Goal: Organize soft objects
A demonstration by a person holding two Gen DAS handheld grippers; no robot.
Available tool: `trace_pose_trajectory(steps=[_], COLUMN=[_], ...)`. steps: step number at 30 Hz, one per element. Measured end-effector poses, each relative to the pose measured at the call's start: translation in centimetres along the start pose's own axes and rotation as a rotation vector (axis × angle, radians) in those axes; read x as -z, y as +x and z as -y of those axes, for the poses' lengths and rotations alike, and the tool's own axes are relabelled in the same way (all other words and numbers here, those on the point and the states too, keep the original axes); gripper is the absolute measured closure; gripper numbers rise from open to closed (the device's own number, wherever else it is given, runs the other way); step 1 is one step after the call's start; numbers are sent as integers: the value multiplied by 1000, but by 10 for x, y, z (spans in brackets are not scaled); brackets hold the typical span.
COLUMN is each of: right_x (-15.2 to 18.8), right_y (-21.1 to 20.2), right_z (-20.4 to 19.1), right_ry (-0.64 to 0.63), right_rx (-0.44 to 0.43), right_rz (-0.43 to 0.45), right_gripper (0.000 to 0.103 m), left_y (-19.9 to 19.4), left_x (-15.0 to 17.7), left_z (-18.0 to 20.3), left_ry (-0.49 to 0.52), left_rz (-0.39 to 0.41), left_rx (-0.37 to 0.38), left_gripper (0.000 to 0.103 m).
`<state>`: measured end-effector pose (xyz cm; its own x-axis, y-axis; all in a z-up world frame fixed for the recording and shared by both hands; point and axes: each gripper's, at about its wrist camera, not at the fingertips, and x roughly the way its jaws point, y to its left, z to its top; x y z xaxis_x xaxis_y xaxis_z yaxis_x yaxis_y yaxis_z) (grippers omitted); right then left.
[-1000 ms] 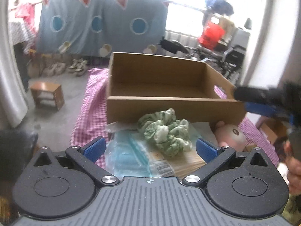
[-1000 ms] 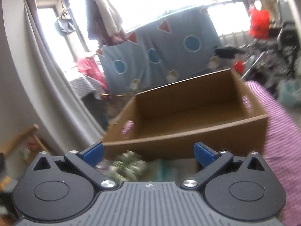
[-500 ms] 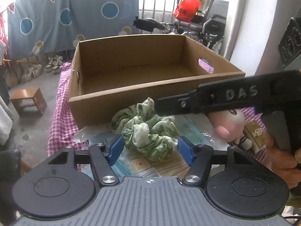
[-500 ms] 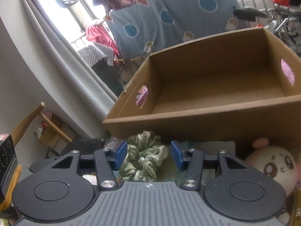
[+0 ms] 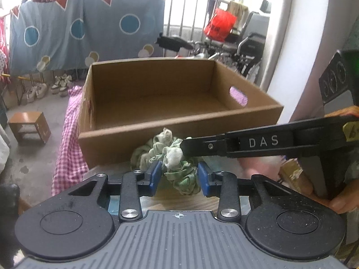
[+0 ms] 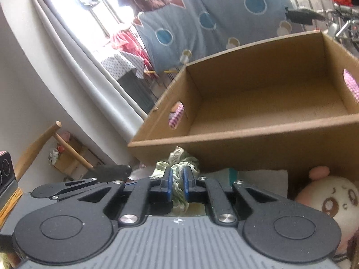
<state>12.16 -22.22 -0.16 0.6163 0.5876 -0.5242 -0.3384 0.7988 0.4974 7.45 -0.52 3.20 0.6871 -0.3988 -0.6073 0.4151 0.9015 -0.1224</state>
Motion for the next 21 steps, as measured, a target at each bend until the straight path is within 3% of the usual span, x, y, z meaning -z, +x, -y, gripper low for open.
trace_pose_trajectory(steps=[7,10,15,21], right_x=[8,18,30,42], right_y=[-36,-56,-81,-97], right_z=[2,12,39,76], right_ry=[10,33,77,151], right_rx=[20,37,66,105], right_rz=[56,95,124,130], right_gripper=[93,100,100,100], left_y=[-7,0,23,54], left_x=[-1,-2,-4,5], left_z=[26,41,73,96], left_ry=[26,53,113,176], left_rz=[39,29,-8,-61], left_rx=[82,136,214,201], left_gripper=[68,68,68,68])
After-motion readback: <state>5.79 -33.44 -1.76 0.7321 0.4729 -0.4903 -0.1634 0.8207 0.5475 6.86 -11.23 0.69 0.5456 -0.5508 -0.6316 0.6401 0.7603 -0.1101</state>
